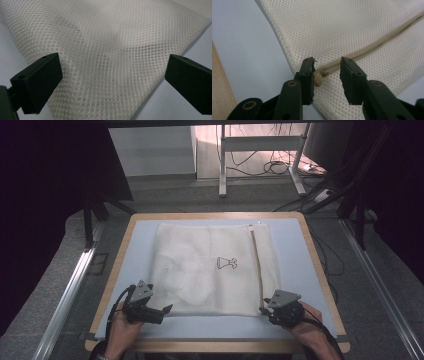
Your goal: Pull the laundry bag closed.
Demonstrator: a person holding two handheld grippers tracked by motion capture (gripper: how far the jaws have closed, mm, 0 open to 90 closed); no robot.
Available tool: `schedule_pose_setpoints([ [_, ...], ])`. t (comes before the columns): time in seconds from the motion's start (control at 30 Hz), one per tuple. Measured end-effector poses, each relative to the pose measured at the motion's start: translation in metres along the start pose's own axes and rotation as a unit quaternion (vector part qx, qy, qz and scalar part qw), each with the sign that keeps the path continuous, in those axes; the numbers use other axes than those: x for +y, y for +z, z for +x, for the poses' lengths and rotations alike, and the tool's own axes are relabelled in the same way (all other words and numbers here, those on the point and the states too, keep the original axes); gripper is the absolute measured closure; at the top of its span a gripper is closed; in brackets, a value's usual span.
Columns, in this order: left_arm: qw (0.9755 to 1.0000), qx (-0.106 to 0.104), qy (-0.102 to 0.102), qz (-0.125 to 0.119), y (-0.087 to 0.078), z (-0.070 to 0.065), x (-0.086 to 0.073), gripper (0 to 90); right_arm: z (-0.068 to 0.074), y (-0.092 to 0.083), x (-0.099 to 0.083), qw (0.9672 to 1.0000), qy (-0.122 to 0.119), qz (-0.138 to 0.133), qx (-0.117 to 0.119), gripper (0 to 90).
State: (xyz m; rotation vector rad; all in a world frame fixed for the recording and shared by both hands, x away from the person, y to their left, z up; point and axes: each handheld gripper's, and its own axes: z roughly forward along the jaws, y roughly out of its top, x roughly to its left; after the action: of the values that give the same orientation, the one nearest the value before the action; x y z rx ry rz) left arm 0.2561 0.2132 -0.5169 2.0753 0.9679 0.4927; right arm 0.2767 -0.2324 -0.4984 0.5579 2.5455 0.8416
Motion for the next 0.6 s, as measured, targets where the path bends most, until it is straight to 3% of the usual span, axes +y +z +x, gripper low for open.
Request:
schedule_pose_setpoints([
  [0.13, 1.0, 0.0, 0.001, 0.0, 0.0, -0.0003, 0.0001, 0.9, -0.0014, 0.0012, -0.0006, 0.9999, 0.007, 0.004, 0.011, 70.0],
  [0.3, 1.0, 0.001, -0.003, 0.001, 0.0004, -0.0008, 0.0009, 0.9, -0.0009, 0.0034, -0.0001, 0.9997, -0.001, 0.01, 0.022, 77.3],
  [0.6, 1.0, -0.001, -0.009, 0.001, 0.0017, -0.0026, 0.0029, 0.9, -0.0035, 0.0066, 0.001, 0.9996, 0.0, 0.016, 0.024, 84.2],
])
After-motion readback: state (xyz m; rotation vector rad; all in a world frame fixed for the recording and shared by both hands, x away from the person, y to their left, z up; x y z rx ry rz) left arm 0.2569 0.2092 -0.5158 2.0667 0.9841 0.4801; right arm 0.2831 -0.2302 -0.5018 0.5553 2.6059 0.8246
